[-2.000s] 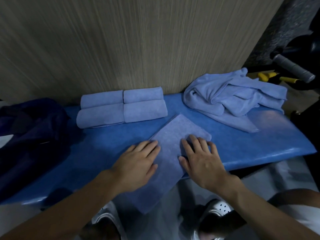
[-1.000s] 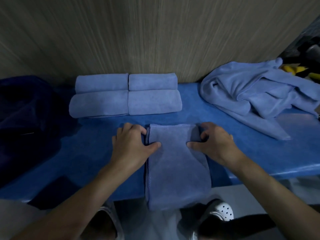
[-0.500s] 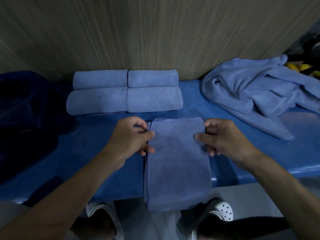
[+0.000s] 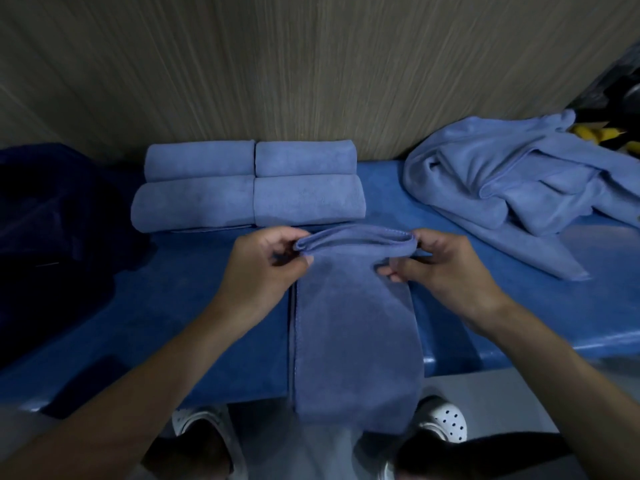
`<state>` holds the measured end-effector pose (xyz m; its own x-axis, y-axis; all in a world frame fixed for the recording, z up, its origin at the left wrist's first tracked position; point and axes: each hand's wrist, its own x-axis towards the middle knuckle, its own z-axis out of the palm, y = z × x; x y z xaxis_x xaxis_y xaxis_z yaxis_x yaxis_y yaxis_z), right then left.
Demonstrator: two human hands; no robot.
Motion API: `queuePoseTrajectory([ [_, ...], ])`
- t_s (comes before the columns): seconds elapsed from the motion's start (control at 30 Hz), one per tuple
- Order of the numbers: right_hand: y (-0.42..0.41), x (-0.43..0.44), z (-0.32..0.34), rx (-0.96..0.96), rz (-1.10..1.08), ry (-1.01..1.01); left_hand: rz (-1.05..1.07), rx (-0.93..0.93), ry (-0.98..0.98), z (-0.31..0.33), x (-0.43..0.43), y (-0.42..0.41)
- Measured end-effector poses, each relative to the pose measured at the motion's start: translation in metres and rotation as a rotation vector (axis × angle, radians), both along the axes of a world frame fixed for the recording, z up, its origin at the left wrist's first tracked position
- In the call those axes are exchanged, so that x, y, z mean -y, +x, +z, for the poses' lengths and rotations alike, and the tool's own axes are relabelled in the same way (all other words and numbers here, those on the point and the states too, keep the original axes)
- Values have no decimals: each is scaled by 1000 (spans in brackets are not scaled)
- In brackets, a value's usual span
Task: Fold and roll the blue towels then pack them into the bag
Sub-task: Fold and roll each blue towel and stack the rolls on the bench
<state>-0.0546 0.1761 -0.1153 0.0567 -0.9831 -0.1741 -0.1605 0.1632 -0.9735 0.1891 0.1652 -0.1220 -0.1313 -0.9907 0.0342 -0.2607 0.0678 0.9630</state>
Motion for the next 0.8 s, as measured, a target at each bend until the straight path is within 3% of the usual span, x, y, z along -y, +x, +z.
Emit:
queuePoseTrajectory([
  [0.17, -7, -6, -8, -114, 57, -155, -111, 129, -156, -13, -3, 5],
  [0.33, -18, -17, -17, -567, 245, -526, -253, 373, -344, -21, -11, 12],
  [0.43, -21, -24, -17, -744, 317, -606, -309, 479, -506, -27, -13, 15],
  [0.6, -22, -30, -13, -870, 374, -711, -318, 494, -478, -31, -12, 17],
  [0.8, -24, -35, -17, -955, 421, -667, -382, 465, -400, -32, -14, 20],
])
